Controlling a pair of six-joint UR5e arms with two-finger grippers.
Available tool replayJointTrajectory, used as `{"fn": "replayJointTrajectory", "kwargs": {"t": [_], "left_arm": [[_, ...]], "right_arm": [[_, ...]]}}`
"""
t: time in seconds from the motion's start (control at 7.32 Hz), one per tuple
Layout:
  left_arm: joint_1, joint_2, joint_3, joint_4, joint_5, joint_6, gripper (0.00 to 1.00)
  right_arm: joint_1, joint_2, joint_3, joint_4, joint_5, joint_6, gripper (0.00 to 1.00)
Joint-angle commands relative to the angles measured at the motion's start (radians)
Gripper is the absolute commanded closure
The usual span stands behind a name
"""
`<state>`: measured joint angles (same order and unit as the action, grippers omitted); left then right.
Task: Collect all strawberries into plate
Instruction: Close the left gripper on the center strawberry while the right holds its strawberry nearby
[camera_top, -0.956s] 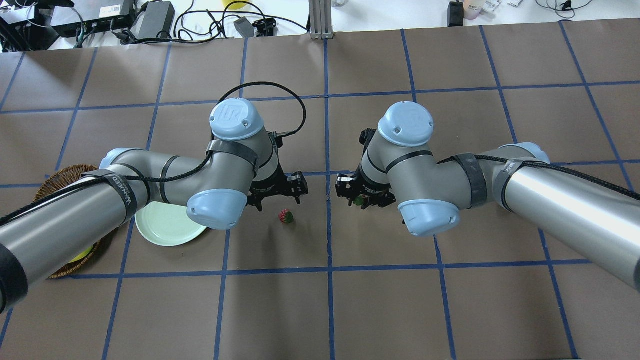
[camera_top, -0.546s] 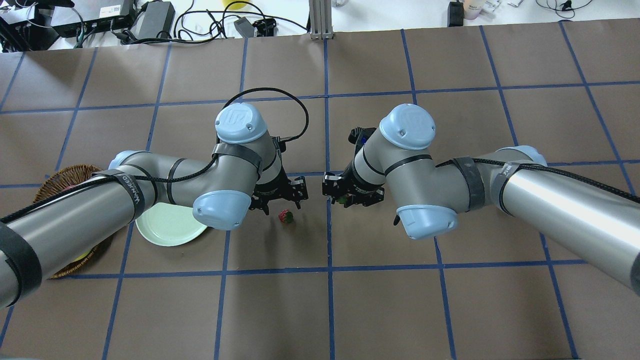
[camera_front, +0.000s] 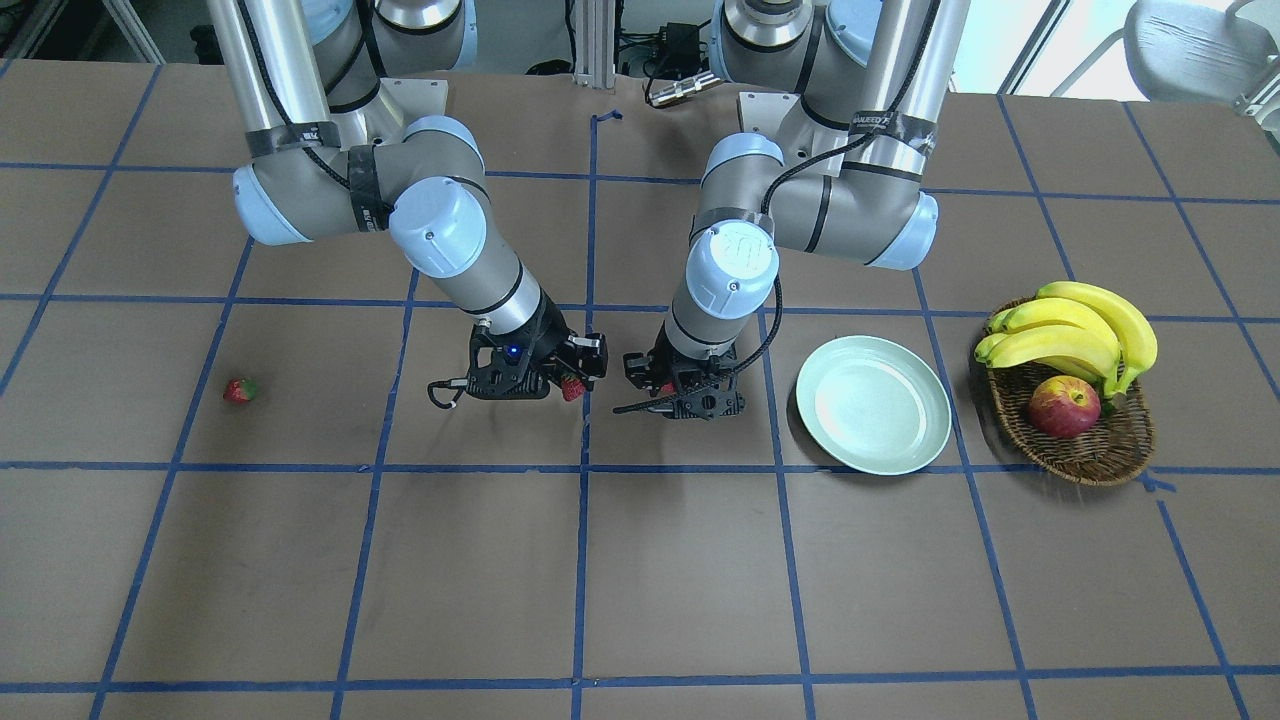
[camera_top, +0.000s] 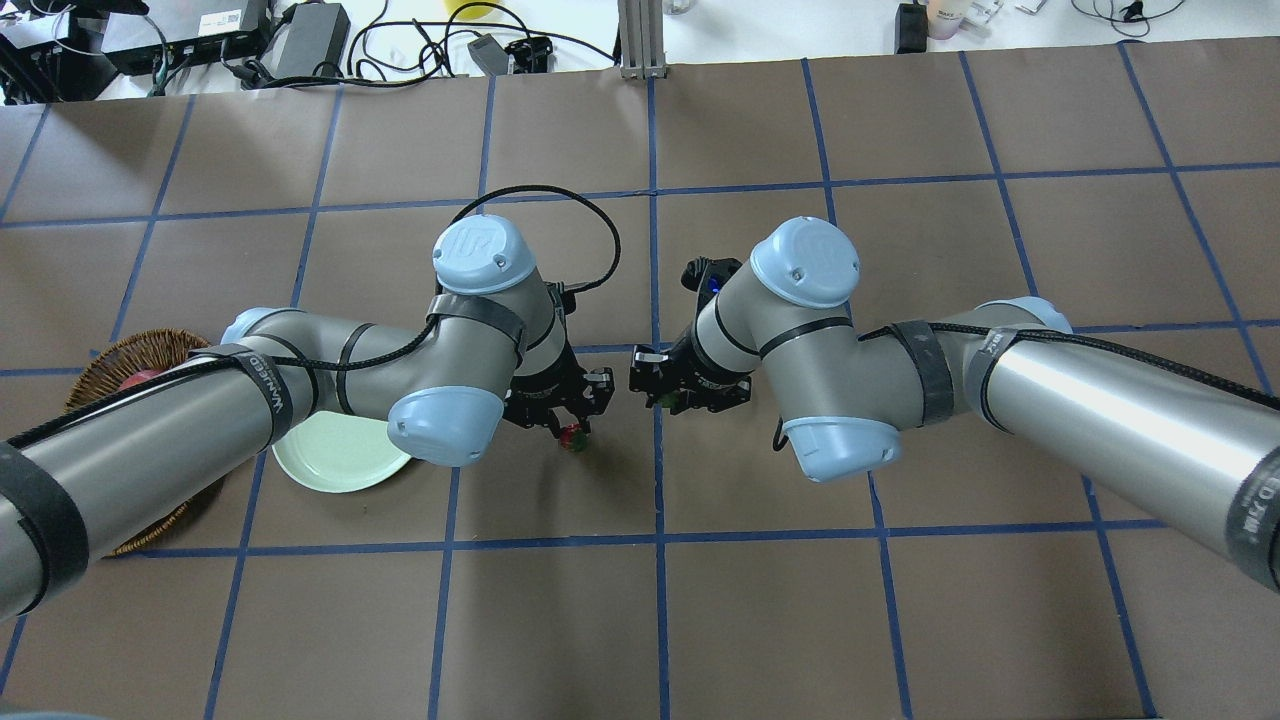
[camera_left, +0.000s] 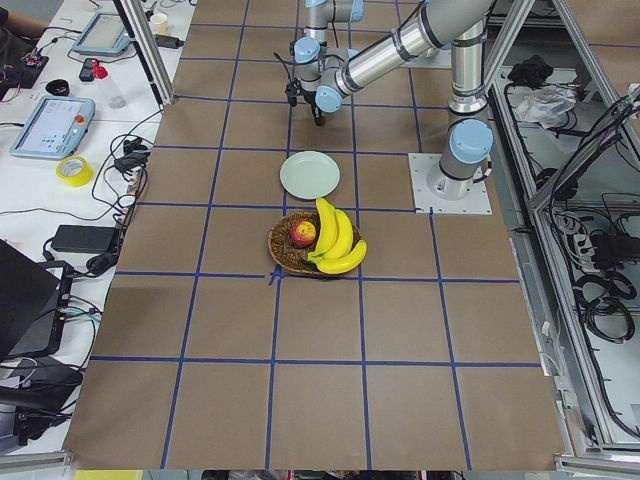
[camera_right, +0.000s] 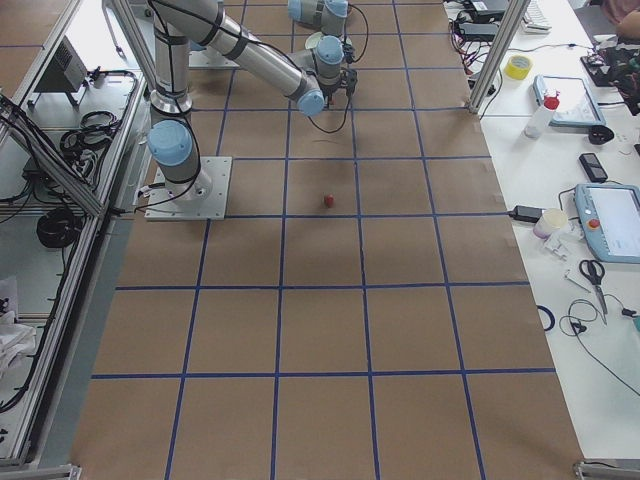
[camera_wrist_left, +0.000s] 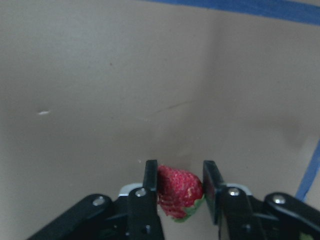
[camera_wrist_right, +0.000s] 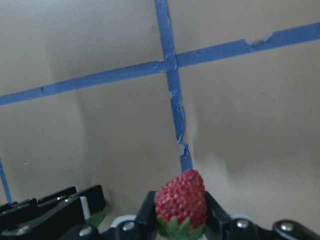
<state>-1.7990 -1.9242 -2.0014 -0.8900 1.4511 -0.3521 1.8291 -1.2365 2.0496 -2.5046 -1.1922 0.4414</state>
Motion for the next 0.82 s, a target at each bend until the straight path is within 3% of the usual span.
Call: {"fn": "replayJointTrajectory", "kwargs": {"t": [0.0, 0.41, 0.68], "left_arm": [[0.01, 0.04, 0.016, 0.008, 0.0, 0.034, 1.0], [0.024, 0.065, 0.03, -0.01, 0.012, 0.103, 1.0], [0.197, 0.126, 0.027, -0.116, 0.024, 0.364, 1.0]], "right_arm": [[0.001, 0.002, 0.0, -0.002, 0.002, 0.0, 1.0], [0.021, 0.012, -0.011, -0.006, 0.015, 0.005, 1.0], [0.048, 0.076, -0.022, -0.086, 0.054, 0.016, 1.0]]}}
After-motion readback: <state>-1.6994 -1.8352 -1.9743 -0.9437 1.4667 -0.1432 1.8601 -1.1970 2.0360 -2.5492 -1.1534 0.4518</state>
